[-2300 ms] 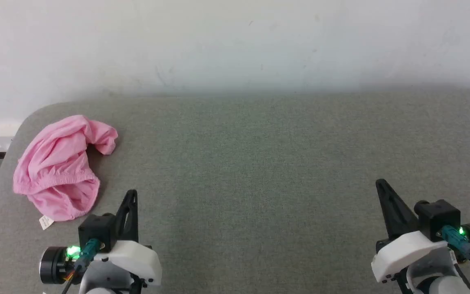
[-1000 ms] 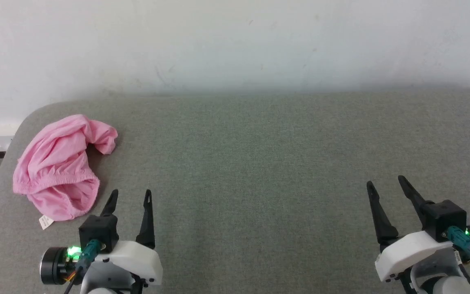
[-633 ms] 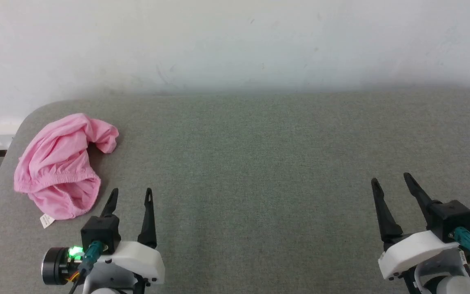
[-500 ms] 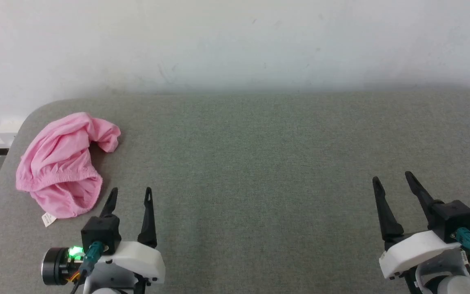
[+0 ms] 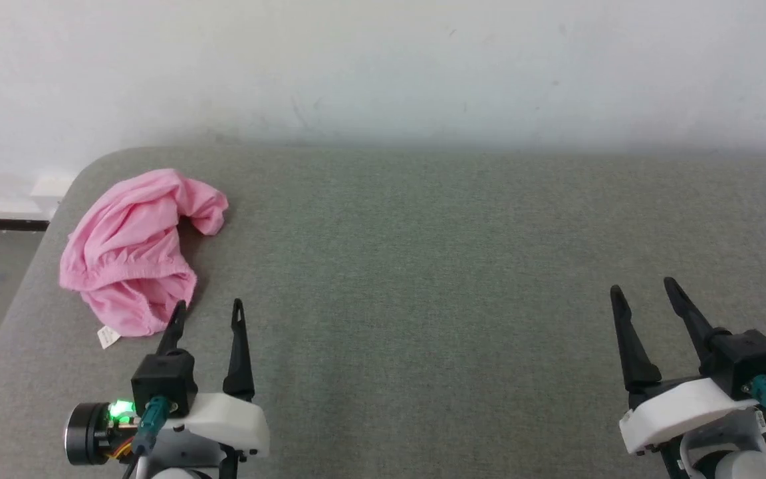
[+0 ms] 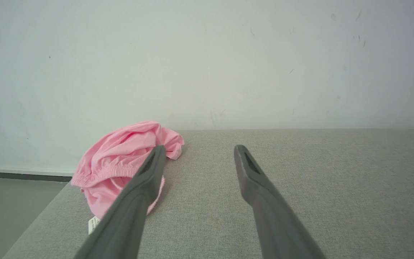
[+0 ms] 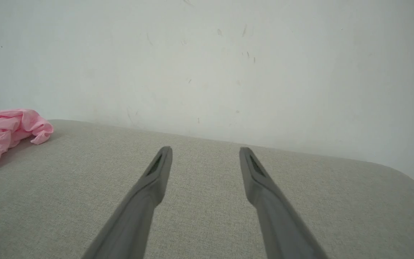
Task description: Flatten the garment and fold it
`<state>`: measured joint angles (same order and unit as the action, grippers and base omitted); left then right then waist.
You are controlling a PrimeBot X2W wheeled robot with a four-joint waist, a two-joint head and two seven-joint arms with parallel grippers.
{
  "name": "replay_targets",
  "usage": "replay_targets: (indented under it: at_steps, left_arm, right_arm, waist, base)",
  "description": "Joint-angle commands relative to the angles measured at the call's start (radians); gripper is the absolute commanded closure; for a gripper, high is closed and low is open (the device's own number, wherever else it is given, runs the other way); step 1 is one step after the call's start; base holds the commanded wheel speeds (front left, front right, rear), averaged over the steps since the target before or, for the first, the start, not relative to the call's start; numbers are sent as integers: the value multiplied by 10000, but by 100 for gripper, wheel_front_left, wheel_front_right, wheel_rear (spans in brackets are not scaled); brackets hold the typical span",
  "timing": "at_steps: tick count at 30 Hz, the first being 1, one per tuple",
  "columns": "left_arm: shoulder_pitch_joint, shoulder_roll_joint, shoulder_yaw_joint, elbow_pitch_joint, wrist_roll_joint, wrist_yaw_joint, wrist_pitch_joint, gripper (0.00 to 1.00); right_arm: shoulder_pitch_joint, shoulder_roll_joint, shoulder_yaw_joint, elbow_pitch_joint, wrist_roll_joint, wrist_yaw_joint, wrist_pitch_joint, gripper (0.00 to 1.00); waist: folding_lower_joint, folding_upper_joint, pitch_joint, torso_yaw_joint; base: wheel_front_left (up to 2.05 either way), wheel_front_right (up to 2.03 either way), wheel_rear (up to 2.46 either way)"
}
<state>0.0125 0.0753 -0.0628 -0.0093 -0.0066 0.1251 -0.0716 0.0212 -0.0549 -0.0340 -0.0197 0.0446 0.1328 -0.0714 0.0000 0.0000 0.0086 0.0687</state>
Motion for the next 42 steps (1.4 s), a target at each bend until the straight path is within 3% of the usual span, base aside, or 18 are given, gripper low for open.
replay_targets:
  at_steps: [1,32,37,42]
  left_arm:
    - [-122,116,-51,-62,22,158,-105,0]
    - [-102,283,-239,-65,-94,1145,-733,0]
    - [-285,426,-161,11,-163,1079,-838,0]
    - [-1225,854,140,369,-382,683,-942,0]
  right_arm:
    - [46,15,-42,-62,106,-7,-110,0]
    - [161,26,79,-199,480,-12,-737,0]
    - [189,28,127,-223,552,-12,-841,0]
    - [145,30,120,-279,550,-13,-945,0]
  waist:
    - [0,0,17,238]
    - [0,0,139,2273]
    - [0,0,146,2440]
    - [0,0,264,2577]
  base:
    - [0,0,0]
    - [0,0,0]
    - [0,0,0]
    - [0,0,0]
